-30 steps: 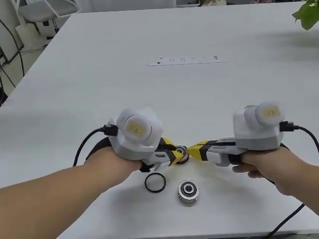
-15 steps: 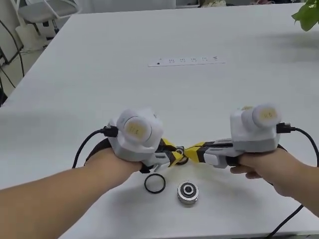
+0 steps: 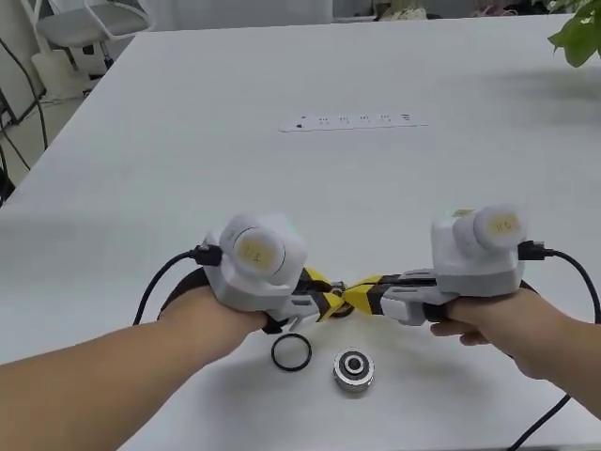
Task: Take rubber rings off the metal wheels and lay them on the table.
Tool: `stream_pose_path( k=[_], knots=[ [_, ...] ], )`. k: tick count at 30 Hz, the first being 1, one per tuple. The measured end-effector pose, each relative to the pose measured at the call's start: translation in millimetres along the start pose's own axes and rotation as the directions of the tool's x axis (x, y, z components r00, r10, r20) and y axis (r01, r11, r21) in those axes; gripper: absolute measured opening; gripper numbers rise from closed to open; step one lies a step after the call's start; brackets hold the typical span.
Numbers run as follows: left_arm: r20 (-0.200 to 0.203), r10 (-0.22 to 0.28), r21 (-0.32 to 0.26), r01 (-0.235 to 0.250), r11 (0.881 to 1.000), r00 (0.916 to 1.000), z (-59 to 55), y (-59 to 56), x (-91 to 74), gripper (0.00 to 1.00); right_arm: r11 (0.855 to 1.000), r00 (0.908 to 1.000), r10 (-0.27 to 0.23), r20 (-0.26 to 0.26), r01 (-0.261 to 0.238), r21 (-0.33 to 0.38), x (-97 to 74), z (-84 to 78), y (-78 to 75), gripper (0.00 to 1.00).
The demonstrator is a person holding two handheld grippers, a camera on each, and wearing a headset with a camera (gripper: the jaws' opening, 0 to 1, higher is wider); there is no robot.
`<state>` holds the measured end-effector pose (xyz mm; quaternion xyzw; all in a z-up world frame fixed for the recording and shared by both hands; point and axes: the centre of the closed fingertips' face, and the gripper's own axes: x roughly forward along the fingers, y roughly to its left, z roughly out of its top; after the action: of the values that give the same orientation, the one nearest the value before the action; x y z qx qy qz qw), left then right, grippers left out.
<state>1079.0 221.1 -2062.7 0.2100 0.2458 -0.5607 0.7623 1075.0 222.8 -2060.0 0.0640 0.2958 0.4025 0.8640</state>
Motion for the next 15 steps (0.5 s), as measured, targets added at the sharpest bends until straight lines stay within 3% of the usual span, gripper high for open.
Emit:
stream_pose_path(
  k=[15],
  knots=[
    [0.006,0.0,-0.001,0.0,1.0,1.0,0.1,0.3,0.0,0.07,0.999,0.9996,0.024,0.017,-0.025,0.023,-1.5,1.3,3.1,0.0]
  ],
)
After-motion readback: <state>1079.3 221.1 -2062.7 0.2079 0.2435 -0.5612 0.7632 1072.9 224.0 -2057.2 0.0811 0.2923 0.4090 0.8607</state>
